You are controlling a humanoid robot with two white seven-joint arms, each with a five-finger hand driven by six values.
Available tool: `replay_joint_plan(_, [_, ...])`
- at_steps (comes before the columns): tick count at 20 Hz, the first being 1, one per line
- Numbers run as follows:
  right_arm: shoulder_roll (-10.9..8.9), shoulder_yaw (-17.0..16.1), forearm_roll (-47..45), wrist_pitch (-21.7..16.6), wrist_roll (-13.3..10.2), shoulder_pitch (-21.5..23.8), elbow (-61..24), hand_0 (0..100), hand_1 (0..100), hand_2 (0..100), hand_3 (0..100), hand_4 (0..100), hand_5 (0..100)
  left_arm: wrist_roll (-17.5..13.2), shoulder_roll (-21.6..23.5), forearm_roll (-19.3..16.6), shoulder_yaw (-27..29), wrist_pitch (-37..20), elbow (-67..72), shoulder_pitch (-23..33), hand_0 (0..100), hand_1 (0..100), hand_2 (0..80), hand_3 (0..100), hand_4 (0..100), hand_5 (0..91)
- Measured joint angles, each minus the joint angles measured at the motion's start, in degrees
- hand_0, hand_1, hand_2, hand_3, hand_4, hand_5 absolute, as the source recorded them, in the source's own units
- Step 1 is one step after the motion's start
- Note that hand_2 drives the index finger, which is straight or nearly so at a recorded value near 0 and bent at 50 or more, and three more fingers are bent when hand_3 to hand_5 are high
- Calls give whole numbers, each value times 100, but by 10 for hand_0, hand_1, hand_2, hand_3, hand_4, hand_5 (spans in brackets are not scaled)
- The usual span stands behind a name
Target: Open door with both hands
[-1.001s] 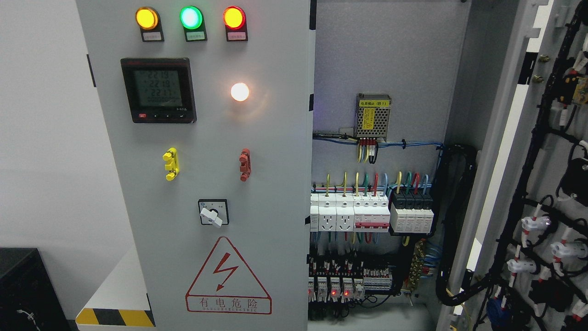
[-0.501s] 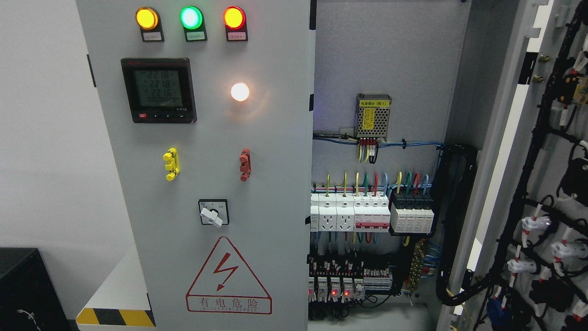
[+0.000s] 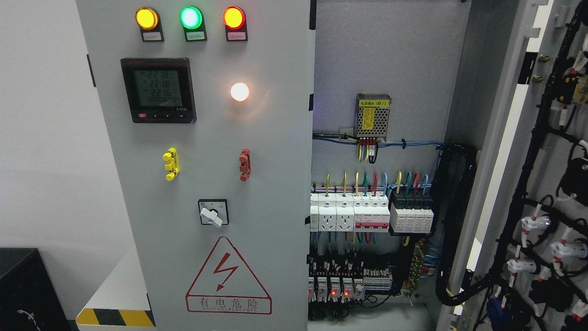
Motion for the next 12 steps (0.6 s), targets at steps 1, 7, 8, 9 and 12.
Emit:
replay_joint_plan(1, [5,11,0,4,2,-86,-231,0,0,0,0,0,0,-10,-27,-7,101,-10,20,2,0,0,0,0,0,0])
replay_joint_plan(7, [39,254,0,404,12,-1064,-1192,0,0,0,0,0,0,-32,-153,-33,447,-37,133,16,0,0,0,0,0,0])
replay_joint_plan(8, [50,298,0,635,12,-1280,-1312,0,0,0,0,0,0,-33,-167,-36,463,-38,146,17,0,0,0,0,0,0])
replay_joint_plan(9, [69,339,0,937,12,-1502,-1424,0,0,0,0,0,0,-33,-181,-38,469,-39,158,18,0,0,0,0,0,0])
replay_joint_plan(12, [157,450,0,1684,12,-2084,-1692,0,0,0,0,0,0,-35,-215,-40,414,-40,183,19,0,0,0,0,0,0])
